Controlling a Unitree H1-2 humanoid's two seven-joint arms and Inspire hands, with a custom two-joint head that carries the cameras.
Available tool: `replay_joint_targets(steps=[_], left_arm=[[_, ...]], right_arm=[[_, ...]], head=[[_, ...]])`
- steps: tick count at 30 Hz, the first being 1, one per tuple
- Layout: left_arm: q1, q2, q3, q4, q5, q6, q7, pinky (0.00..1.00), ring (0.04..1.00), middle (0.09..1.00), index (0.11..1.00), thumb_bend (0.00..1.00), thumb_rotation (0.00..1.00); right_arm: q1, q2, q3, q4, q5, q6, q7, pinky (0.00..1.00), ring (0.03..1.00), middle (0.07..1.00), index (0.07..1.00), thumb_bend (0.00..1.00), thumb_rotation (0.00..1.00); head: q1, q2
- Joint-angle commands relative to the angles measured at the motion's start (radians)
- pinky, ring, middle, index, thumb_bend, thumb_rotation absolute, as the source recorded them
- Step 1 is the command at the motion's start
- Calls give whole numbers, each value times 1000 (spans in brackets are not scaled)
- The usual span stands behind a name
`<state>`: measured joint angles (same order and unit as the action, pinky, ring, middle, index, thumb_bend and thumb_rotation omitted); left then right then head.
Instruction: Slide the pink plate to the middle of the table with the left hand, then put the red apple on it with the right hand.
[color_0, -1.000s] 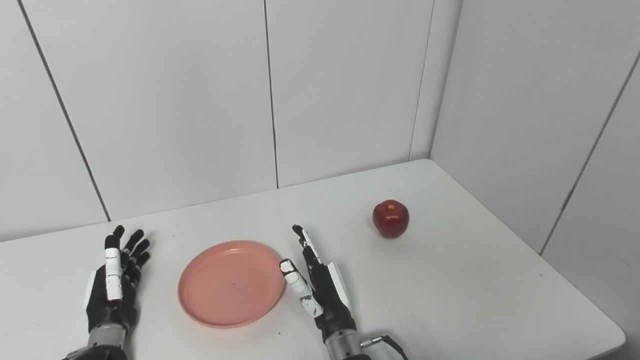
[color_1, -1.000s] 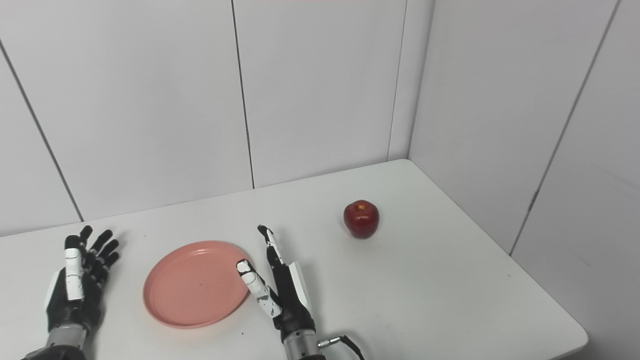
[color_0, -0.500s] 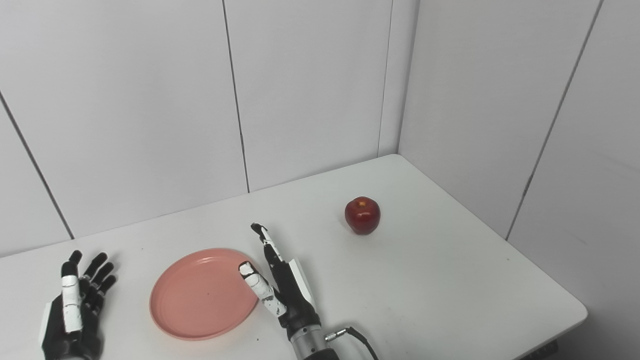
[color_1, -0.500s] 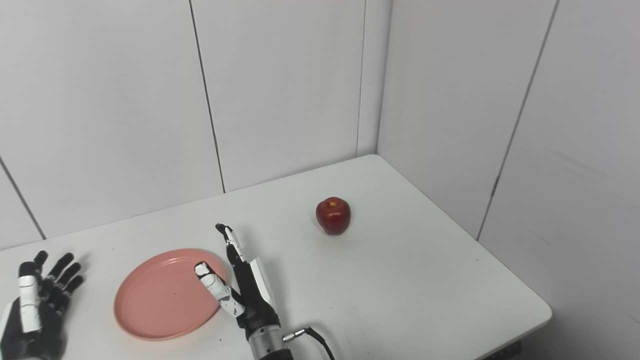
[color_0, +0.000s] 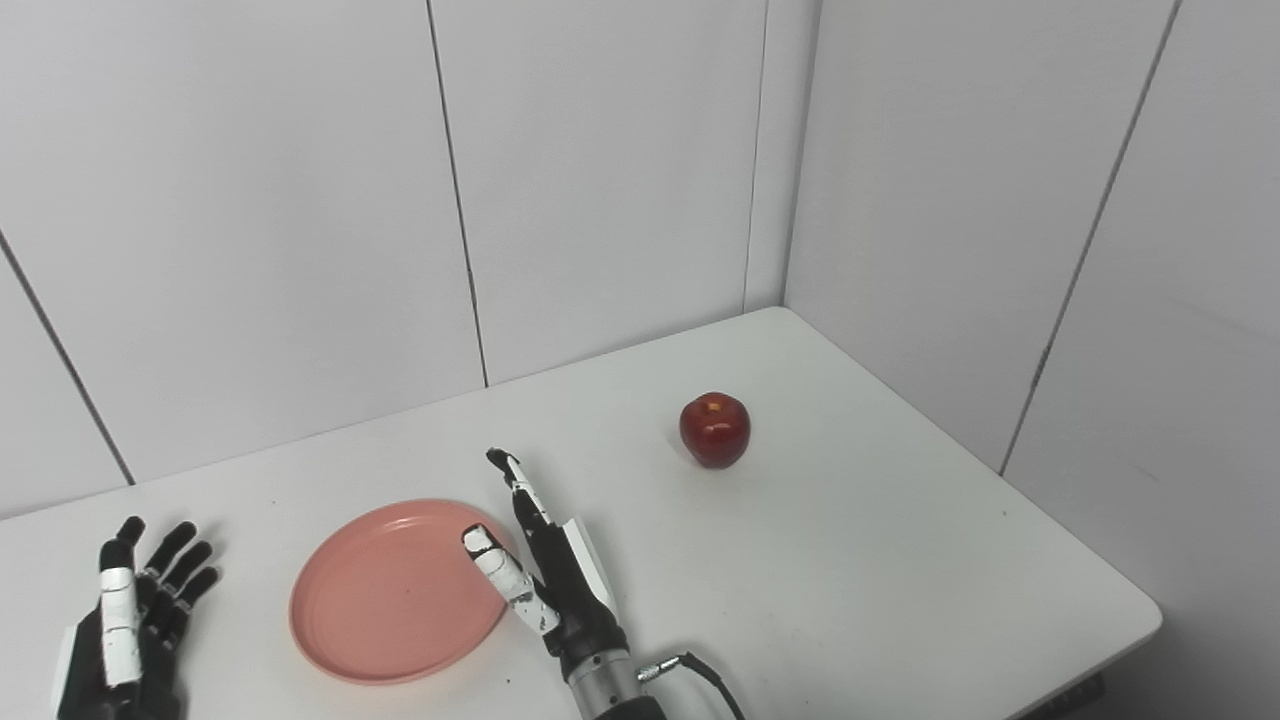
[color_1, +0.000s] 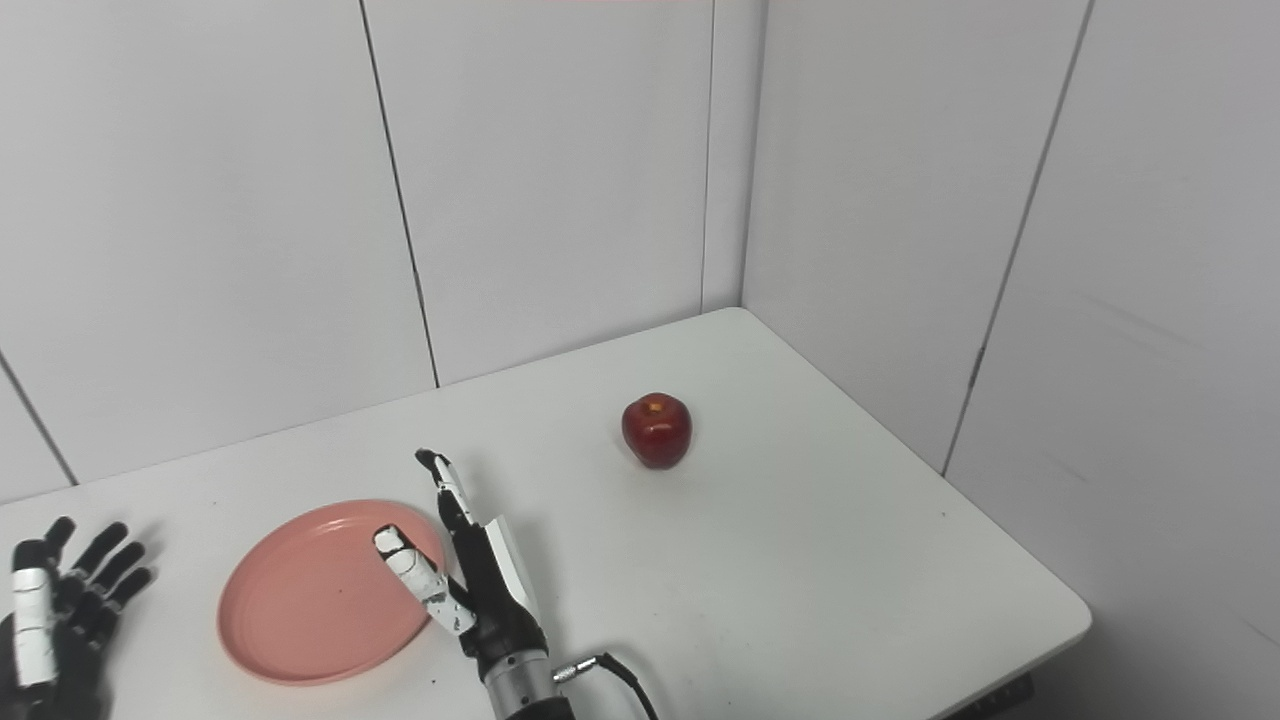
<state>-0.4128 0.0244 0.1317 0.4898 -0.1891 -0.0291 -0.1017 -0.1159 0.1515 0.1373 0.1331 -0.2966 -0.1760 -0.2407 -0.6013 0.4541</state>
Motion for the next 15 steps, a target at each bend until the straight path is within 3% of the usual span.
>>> replay_joint_targets(steps=[1,8,15], left_arm=[[-3,-1,-1,4,0,56,19,833,851,860,943,811,878],[-5,-16,-11,-16,0,73,25,834,848,858,952,802,870],[14,-25,-13,-89,2,119,46,802,837,844,938,836,869]], right_arm=[[24,-4,-7,34,-16,-28,-24,999,979,982,953,725,1000],[34,-36,-5,-80,-86,0,-29,1000,975,961,949,741,1000],[29,-47,-31,-145,-78,40,-9,979,950,955,933,704,994]], head=[[0,1],[11,0],[24,-1]])
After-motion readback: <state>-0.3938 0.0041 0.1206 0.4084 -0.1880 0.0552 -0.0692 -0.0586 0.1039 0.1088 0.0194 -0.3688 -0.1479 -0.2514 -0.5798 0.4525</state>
